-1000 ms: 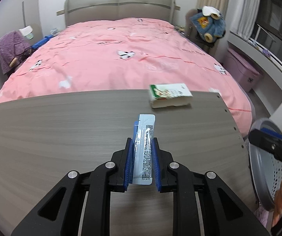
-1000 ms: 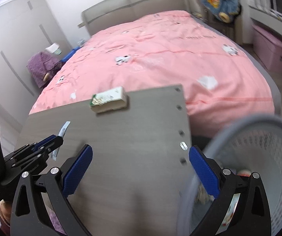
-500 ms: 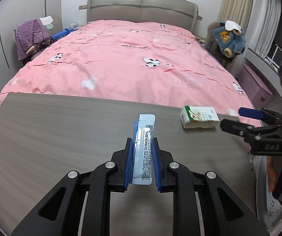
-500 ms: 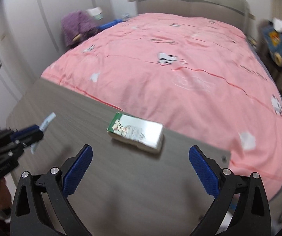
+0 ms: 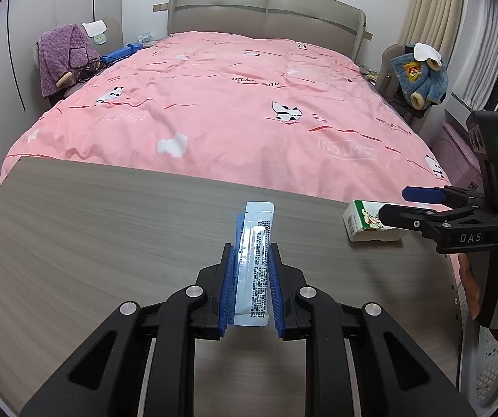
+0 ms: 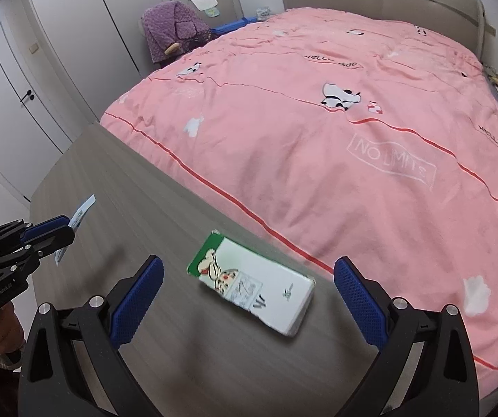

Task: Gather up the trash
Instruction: 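Grasp the green-and-white milk carton with the right gripper while the left gripper holds the strip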

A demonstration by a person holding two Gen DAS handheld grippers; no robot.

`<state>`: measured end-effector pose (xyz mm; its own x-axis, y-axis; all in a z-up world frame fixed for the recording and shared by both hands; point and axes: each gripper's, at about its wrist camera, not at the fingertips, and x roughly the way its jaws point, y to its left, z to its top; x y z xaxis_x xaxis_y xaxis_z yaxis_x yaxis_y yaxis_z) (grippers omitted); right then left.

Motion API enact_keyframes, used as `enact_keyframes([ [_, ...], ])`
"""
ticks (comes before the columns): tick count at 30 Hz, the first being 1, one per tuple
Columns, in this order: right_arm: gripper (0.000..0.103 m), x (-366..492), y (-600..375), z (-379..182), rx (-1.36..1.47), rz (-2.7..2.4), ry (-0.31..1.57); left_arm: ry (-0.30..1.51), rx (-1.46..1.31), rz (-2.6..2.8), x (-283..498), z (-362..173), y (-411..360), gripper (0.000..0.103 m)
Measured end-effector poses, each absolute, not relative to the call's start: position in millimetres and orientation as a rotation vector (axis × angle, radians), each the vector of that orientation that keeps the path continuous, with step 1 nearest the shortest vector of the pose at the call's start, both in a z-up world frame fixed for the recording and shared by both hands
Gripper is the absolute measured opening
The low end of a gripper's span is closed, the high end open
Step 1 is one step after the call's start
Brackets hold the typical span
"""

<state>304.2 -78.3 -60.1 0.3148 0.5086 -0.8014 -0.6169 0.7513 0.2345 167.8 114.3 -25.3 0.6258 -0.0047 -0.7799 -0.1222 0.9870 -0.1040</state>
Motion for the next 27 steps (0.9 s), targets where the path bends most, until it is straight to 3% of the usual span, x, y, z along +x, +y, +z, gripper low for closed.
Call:
enact_keyframes([
  [27, 0.096, 250.9, -49.9, -73.5, -0.057, 0.826, 1.118, 0.873, -0.189, 0.067, 162.7, -28.6, 133.0, 0.019],
])
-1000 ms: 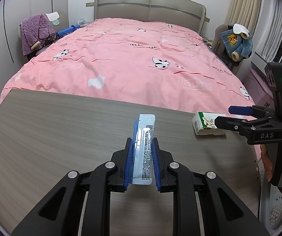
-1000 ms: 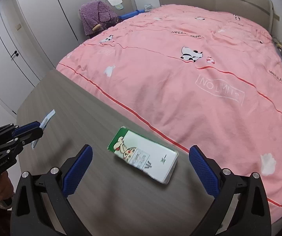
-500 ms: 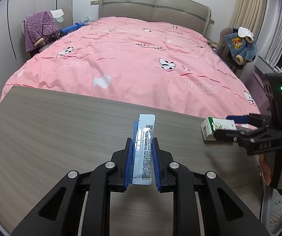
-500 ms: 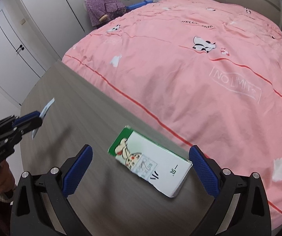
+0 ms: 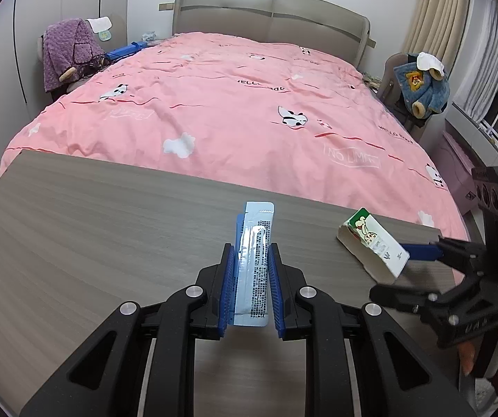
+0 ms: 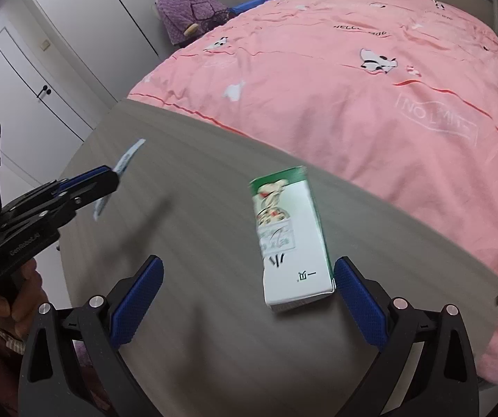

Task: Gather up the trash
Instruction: 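Grasp the green-and-white milk carton with the right gripper while the left gripper holds the strip, then carry the strip packet and milk carton over the wastebasket with both grippers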

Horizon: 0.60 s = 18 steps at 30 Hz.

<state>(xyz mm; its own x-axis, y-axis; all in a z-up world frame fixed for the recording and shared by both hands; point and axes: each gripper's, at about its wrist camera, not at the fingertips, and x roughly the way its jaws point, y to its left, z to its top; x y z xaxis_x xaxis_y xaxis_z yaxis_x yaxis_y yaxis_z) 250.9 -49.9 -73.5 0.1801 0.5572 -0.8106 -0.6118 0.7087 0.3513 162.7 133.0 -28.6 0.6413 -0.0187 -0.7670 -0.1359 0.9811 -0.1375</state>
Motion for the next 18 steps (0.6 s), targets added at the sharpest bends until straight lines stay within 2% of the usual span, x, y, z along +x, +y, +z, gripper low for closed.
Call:
enact_keyframes([
  [14, 0.096, 241.3, -26.4, -79.7, -0.076, 0.546, 1.066, 0.875, -0.203, 0.089, 155.5, -32.3, 149.8, 0.019],
  [17, 0.091, 242.9, -25.7, -82.2, -0.086, 0.487, 1.044, 0.873, -0.208, 0.089, 154.9, -32.2, 152.6, 0.019],
  [18, 0.086, 244.3, -25.2, -83.0, -0.092, 0.464, 1.039, 0.873, -0.210, 0.088, 154.6, -31.9, 153.2, 0.019],
])
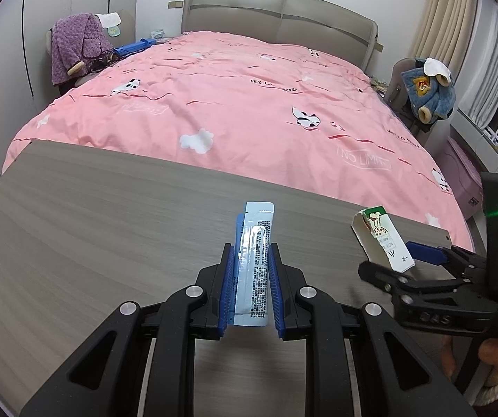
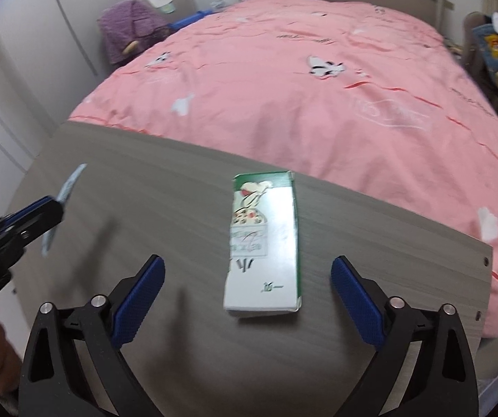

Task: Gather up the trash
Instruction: 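Carry the strip packet and milk carton over the wastebasket with both grippers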

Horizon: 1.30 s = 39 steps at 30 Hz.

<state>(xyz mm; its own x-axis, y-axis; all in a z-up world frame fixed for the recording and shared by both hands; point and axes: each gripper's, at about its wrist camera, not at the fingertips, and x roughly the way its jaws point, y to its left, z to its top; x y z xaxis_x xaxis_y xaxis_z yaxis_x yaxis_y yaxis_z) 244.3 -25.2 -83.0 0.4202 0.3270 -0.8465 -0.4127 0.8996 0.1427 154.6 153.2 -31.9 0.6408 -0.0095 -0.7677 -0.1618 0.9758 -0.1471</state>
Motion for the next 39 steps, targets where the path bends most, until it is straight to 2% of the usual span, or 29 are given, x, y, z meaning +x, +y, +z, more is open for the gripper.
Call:
enact_keyframes([
  [6, 0.066, 245.9, -24.5, -87.0, -0.110, 0.386, 1.022, 0.872, -0.213, 0.082, 152.0, -32.3, 154.9, 0.019],
  [8, 0.054, 242.3, -21.0, -86.8, -0.133, 0.374, 1.007, 0.875, -0.214, 0.080, 151.9, -32.9, 155.0, 0.019],
  [9, 0.040, 241.4, -19.8, -86.4, -0.143, 0.370, 1.004, 0.876, -0.214, 0.079, 151.2, -33.2, 154.9, 0.019],
  [10, 0.036, 240.4, -18.7, -85.9, -0.153, 0.363, 1.000, 0.876, -0.213, 0.078, 150.2, -33.2, 154.8, 0.019],
  [23, 0.035, 185.0, -59.9, -53.0, -0.026, 0.290, 0.942, 0.870, -0.163, 0.020, 130.7, -26.1, 127.1, 0.019],
  [39, 0.035, 78.2, -202.6, -20.0, 0.118, 0.038, 0.847, 0.853, -0.011, -0.246, 101.6, -3.0, -9.3, 0.019],
])
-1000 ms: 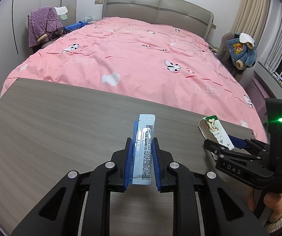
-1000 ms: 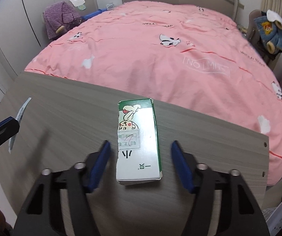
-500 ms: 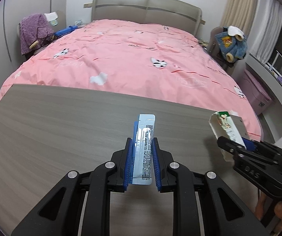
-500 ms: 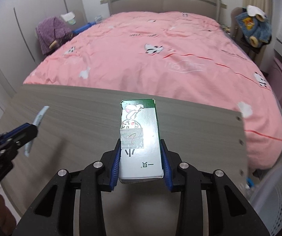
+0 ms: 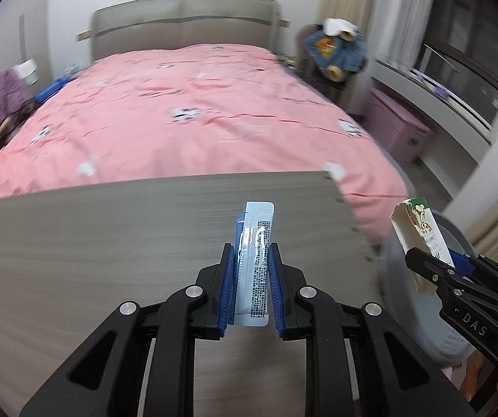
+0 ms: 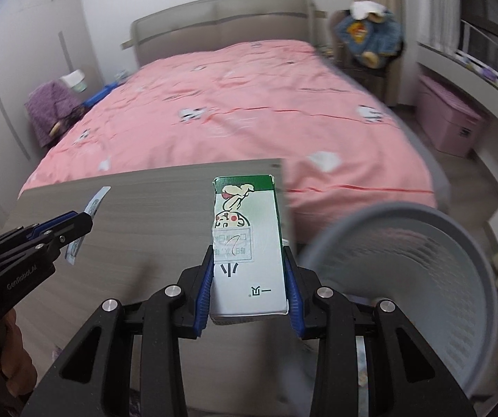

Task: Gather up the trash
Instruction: 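Carry the strip packet and milk carton over the wastebasket with both grippers, then open both grippers to drop the strip and carton into the wastebasket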

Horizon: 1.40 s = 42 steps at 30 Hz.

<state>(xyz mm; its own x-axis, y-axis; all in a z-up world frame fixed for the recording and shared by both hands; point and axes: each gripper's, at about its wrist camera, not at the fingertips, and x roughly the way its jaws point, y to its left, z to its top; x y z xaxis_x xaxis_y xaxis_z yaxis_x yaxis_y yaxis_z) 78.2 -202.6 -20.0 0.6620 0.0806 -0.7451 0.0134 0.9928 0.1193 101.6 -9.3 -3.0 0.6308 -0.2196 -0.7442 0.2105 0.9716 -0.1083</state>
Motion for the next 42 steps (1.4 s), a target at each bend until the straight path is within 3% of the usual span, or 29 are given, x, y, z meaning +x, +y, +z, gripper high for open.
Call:
enact_keyframes([
  [15, 0.036, 28.1, -327.1, -39.6, 0.248, -0.187, 0.867, 0.878, 0.157, -0.507, 93.0, -11.6, -168.3, 0.020],
  [29, 0.038, 20.5, -353.5, -49.0, 0.291, -0.204, 0.872, 0.897, 0.198, -0.557, 85.8, -15.3, -210.7, 0.021],
  [31, 0.040, 18.3, -353.8, -49.6, 0.287, -0.205, 0.871, 0.901, 0.208, -0.554, 84.9, -16.5, -212.7, 0.030],
  [34, 0.054, 15.8, -354.7, -47.8, 0.282, -0.212, 0.856, 0.900, 0.206, -0.545, 84.2, -16.1, -211.6, 0.044],
  [37, 0.055, 15.9, -355.9, -47.0, 0.286, -0.214, 0.855, 0.897, 0.208, -0.531, 83.9, -15.4, -211.1, 0.054],
  [42, 0.059, 15.2, -354.9, -46.8, 0.292, -0.217, 0.853, 0.899, 0.205, -0.519, 84.5, -15.0, -207.5, 0.055],
])
